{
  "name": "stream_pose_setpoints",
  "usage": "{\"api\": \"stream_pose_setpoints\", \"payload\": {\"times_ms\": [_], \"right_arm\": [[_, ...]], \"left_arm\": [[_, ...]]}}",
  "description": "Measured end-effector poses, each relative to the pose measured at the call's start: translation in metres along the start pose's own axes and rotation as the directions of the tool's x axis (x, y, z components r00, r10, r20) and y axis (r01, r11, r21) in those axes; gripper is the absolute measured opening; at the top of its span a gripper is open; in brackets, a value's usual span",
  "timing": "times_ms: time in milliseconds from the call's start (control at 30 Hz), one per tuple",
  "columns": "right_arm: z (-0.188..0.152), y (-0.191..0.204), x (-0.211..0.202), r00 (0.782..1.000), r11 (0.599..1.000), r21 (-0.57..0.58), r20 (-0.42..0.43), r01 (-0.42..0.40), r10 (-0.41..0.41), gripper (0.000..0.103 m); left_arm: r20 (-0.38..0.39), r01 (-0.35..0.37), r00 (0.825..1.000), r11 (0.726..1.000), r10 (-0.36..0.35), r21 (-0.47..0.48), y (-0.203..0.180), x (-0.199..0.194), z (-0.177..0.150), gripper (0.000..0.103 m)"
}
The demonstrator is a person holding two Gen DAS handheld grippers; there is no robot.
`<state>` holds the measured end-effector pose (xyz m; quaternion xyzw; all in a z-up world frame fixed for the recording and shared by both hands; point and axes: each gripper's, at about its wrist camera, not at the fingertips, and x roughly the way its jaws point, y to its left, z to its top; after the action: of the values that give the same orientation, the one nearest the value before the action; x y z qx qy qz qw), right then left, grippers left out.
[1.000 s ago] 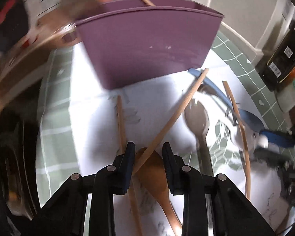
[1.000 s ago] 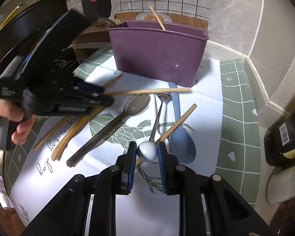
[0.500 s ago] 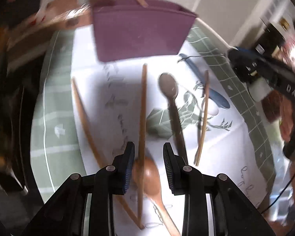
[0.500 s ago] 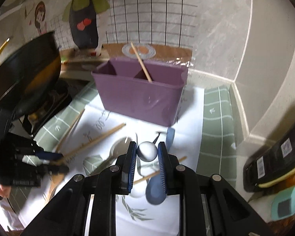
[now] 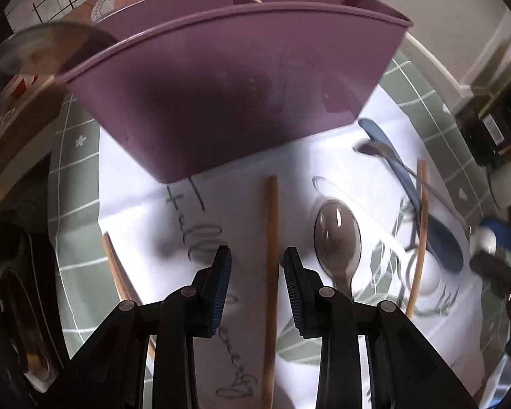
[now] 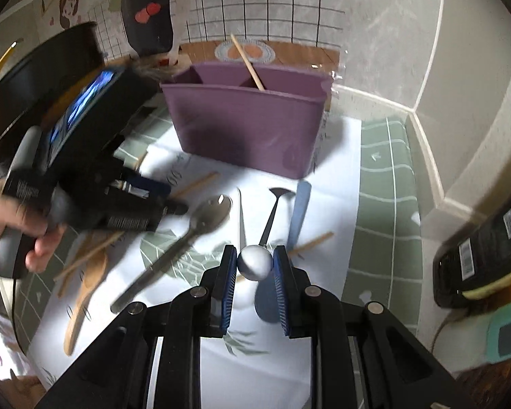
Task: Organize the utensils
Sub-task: 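Carry the white spoon toward the holder with the right tool while the left carries the metal spoon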
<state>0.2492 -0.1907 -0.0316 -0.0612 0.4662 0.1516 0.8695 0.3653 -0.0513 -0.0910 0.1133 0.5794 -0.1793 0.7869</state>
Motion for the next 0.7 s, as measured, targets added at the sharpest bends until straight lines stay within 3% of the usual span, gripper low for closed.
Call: {"api": "stream_pose_setpoints", "payload": {"times_ms": [100,200,267,433,500,600,700], "right_arm": [[-0.004,-0.001,-0.001,1.000,1.000,-0.002,-0.001,0.007,-0.007,0.020],[-0.004,0.000,-0.007,1.000,1.000,-0.001,0.017,0.014,-0.014,0.020],[-0.003,0.002,-0.013,0.999,1.000,-0.008,0.040,0.020,-0.019,0.020],[0.007,0.007,-0.028,0.995,0.999,-0.026,0.093,0.031,-0.028,0.020],[0.012,0.009,-0.034,0.994,0.999,-0.036,0.105,0.034,-0.030,0.020],[0.019,0.014,-0.044,0.992,0.998,-0.057,0.121,0.034,-0.027,0.020],[0.024,0.018,-0.047,0.992,0.998,-0.066,0.122,0.024,-0.016,0.020]], "left_arm": [[0.000,0.025,1.000,0.997,-0.025,-0.067,0.005,-0.001,0.003,0.015],[0.078,0.073,0.995,0.988,-0.062,-0.139,0.016,-0.016,-0.010,0.012],[0.165,0.088,0.985,0.981,-0.059,-0.171,0.020,-0.038,-0.025,0.012],[0.351,0.080,0.936,0.983,-0.018,-0.164,0.011,-0.095,-0.058,0.012],[0.296,0.085,0.954,0.989,-0.047,-0.118,0.004,-0.092,-0.058,0.013],[0.173,0.039,0.985,0.997,-0.028,-0.062,0.001,-0.073,-0.056,0.014],[0.107,0.057,0.993,0.998,-0.053,-0.035,-0.005,-0.057,-0.061,0.014]]}}
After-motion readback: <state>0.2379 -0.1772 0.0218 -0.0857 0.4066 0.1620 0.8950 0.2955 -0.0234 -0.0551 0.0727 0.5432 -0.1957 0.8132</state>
